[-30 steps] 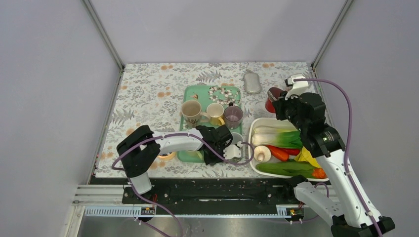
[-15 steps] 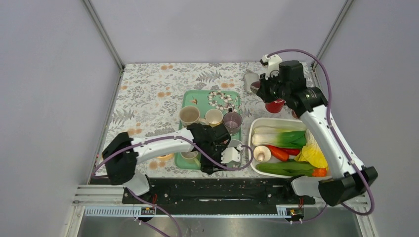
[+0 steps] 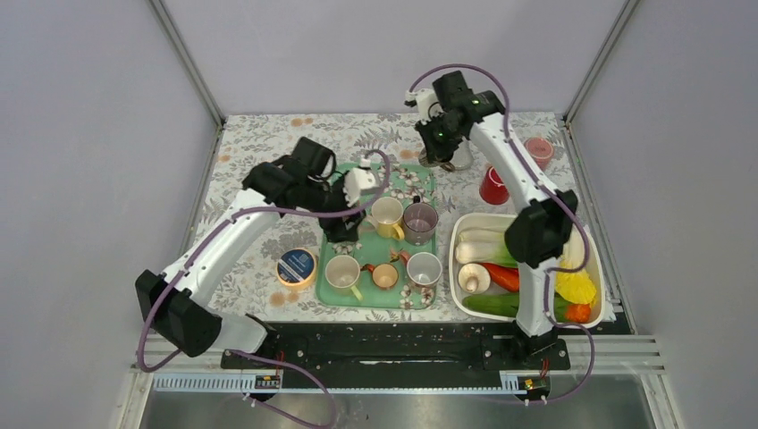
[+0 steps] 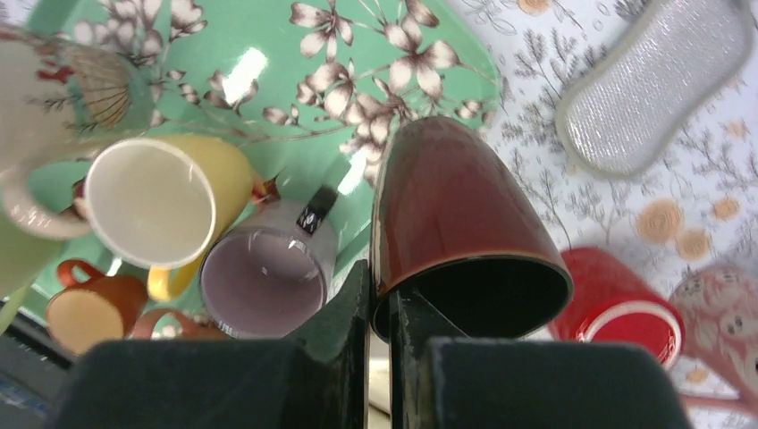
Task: Turn the mug right side up
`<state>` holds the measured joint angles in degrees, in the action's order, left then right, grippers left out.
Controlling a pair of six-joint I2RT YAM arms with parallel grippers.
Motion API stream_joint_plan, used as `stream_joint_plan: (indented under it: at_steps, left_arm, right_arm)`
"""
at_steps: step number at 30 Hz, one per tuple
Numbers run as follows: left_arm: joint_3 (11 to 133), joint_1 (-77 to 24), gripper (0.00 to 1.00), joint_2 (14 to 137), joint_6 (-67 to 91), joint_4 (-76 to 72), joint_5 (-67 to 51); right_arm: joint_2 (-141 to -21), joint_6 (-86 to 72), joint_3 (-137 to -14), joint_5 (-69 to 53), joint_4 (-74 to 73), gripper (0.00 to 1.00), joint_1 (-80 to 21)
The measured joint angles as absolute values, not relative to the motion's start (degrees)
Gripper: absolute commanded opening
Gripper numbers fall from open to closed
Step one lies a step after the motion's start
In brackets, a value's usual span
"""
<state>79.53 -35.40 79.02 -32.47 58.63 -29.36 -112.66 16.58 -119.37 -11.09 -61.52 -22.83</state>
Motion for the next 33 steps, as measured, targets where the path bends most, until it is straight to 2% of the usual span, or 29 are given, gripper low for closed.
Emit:
stream_joint_plan:
  at_steps: [5, 7, 11, 16, 20, 23, 30, 33]
  left_arm:
    - [79.37, -23.75, 0.76, 76.14, -31.31, 58.00, -32.18]
    - [78.98, -18.02, 0.76, 73.01, -30.39, 56.82, -33.74]
    - [78.13, -12.43, 0.76, 70.52, -29.71, 55.44, -35.75]
    - [76.01, -10.52, 0.77, 71.85, -29.34, 55.22, -36.75]
    - [75.46, -9.93, 0.77, 72.53, -29.06, 55.20, -37.12]
    - [75.46, -9.74, 0.77, 72.49, -29.02, 55.16, -37.34]
    - [75.46, -9.63, 0.78, 72.49, -28.99, 55.13, -37.60]
    - [75.44, -9.63, 0.78, 72.49, -28.95, 55.13, -37.63]
  right_arm:
    - [-131.76, 21.93, -140.59, -6.85, -71.53, 0.00, -26.72]
    - [-136.97, 23.83, -145.56, -5.43, -74.06, 0.00, -27.88]
    - [-139.59, 28.14, -144.24, -3.86, -76.20, 0.00, -29.61]
    - [-140.38, 32.34, -141.32, -2.48, -76.73, 0.00, -31.97]
    - [-141.95, 33.21, -141.95, -2.42, -76.97, 0.28, -33.15]
    - [-142.17, 33.45, -141.95, -2.15, -76.79, 0.44, -33.47]
    - [-142.15, 32.82, -141.95, -0.89, -75.83, 0.60, -33.43]
    - [-141.01, 31.59, -141.73, -0.60, -74.91, 0.74, -33.43]
